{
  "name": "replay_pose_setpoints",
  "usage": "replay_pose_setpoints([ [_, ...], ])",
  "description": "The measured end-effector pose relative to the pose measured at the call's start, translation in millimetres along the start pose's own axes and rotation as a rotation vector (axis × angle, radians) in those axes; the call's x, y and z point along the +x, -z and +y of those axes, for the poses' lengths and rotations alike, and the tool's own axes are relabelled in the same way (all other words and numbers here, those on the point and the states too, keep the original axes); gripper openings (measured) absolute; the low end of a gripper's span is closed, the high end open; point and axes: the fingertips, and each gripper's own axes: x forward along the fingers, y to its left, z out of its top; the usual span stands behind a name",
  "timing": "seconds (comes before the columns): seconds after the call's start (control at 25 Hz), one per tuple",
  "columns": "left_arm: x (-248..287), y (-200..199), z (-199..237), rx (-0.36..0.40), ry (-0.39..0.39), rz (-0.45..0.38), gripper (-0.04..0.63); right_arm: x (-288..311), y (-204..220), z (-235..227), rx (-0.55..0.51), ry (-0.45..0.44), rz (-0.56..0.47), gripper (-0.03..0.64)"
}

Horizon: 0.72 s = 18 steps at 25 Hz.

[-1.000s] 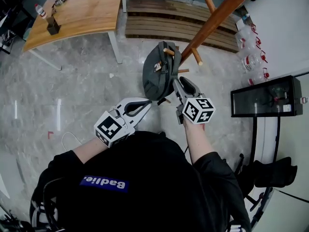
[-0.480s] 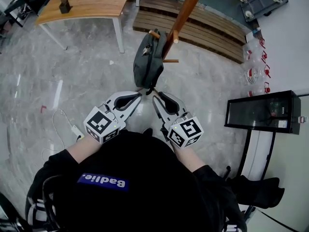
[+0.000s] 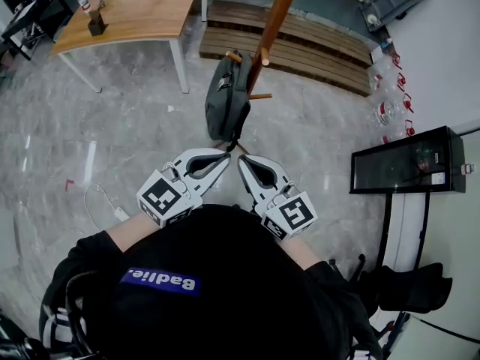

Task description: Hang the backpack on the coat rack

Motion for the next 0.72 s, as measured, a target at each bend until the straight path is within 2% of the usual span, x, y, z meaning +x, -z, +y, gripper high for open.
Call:
replay_pose_setpoints([
  [0.72,-7.7,9.5,-0.3,0.003,0.010,0.026,0.006,8.6,9.8,10.4,0.017,-0.006,0.018,0.006],
])
